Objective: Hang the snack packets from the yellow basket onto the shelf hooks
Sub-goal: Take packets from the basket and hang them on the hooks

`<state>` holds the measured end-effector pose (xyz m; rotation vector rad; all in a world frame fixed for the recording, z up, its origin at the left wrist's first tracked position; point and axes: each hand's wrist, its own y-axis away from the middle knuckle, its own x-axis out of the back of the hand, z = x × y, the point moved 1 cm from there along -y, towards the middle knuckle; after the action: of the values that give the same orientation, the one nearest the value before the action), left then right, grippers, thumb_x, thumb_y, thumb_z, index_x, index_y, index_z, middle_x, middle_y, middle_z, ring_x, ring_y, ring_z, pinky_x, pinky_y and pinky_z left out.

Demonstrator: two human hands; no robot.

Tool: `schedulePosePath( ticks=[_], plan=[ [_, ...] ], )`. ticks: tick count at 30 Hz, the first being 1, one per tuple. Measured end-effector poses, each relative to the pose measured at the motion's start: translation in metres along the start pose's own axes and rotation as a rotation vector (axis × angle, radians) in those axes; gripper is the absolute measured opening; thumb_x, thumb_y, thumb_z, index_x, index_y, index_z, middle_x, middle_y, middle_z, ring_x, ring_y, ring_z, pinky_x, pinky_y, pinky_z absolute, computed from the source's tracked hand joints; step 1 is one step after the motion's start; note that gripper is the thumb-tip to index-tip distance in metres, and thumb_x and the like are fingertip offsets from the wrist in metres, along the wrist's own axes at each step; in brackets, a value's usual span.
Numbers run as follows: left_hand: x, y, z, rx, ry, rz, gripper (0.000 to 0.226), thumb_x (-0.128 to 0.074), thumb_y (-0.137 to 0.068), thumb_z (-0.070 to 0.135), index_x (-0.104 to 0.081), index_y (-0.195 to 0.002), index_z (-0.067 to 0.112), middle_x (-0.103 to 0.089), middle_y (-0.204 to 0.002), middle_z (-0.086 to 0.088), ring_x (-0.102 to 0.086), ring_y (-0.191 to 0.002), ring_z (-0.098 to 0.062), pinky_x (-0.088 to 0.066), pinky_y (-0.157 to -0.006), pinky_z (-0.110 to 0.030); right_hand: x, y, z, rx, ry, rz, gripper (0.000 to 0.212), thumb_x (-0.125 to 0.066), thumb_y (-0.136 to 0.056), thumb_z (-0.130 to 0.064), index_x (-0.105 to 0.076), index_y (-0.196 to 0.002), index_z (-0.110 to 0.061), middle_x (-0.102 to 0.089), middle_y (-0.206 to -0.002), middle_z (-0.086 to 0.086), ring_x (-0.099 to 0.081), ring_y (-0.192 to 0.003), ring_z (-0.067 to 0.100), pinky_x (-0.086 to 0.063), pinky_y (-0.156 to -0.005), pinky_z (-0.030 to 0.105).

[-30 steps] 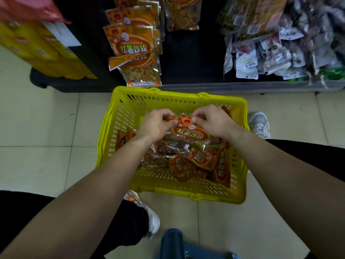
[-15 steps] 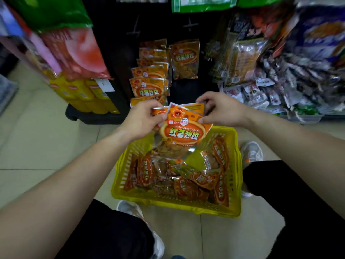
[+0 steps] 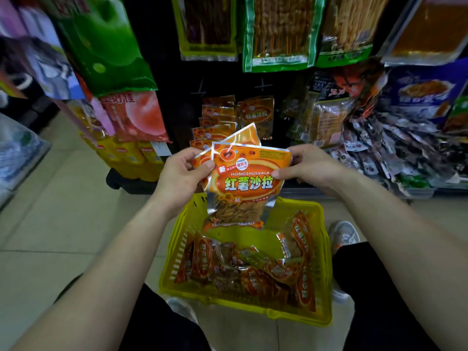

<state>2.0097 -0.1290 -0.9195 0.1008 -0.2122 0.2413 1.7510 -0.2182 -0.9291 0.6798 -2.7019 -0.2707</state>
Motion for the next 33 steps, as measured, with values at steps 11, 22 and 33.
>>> schedulePosePath(
  ticks=[11, 22, 33],
  plan=[
    [0.023, -0.026, -0.014, -0.036, 0.008, 0.143, 0.009, -0.068, -0.093, 0.016, -0.069, -0.094, 0.026, -0.076, -0.093, -0.001, -0.074, -0.085, -0.018, -0.059, -0.074, -0.036, 0.030, -0.018, -0.007, 0.271, -0.257, 0.327, 0.019, -0.063, -0.097, -0.011, -0.065, -0.116, -0.013, -0.075, -0.104, 0.003, -0.073, -0.098, 0.021, -0.058, -0.088, 0.043],
    [-0.005, -0.021, -0.005, -0.017, 0.037, 0.002, 0.013, -0.060, -0.099, 0.014, -0.062, -0.100, 0.026, -0.072, -0.096, -0.002, -0.074, -0.083, -0.016, -0.059, -0.060, -0.032, 0.008, -0.022, 0.002, 0.210, -0.200, 0.198, 0.011, -0.070, -0.091, -0.011, -0.068, -0.097, -0.019, -0.077, -0.094, 0.001, -0.074, -0.088, 0.018, -0.058, -0.078, 0.036],
    [-0.035, -0.016, -0.002, 0.037, 0.093, -0.038, 0.019, -0.049, -0.104, 0.019, -0.063, -0.101, 0.032, -0.072, -0.099, 0.000, -0.072, -0.084, -0.011, -0.057, -0.062, -0.027, -0.022, -0.032, 0.010, 0.113, -0.147, 0.303, 0.011, -0.076, -0.088, -0.017, -0.067, -0.092, -0.021, -0.075, -0.096, 0.004, -0.074, -0.087, 0.021, -0.061, -0.080, 0.045]
  ],
)
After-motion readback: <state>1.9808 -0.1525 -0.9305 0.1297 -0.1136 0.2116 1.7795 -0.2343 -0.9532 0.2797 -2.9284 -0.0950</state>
